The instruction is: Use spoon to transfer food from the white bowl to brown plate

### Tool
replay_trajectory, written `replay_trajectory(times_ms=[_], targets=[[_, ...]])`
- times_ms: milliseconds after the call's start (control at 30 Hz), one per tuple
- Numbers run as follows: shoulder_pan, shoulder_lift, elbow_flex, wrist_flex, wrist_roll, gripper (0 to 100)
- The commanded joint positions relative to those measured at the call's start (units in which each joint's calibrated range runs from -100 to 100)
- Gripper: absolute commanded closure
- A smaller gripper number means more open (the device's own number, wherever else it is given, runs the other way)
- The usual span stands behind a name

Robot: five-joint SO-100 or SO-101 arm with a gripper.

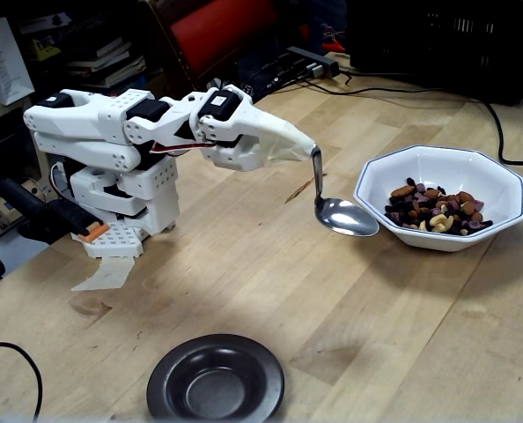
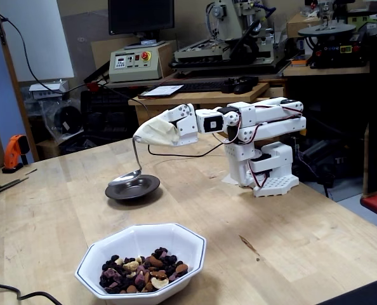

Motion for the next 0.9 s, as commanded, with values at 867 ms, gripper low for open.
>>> replay_trajectory(times_ms=[867], targets=[[-0.4, -0.1, 0.1, 0.0, 0.2, 96]])
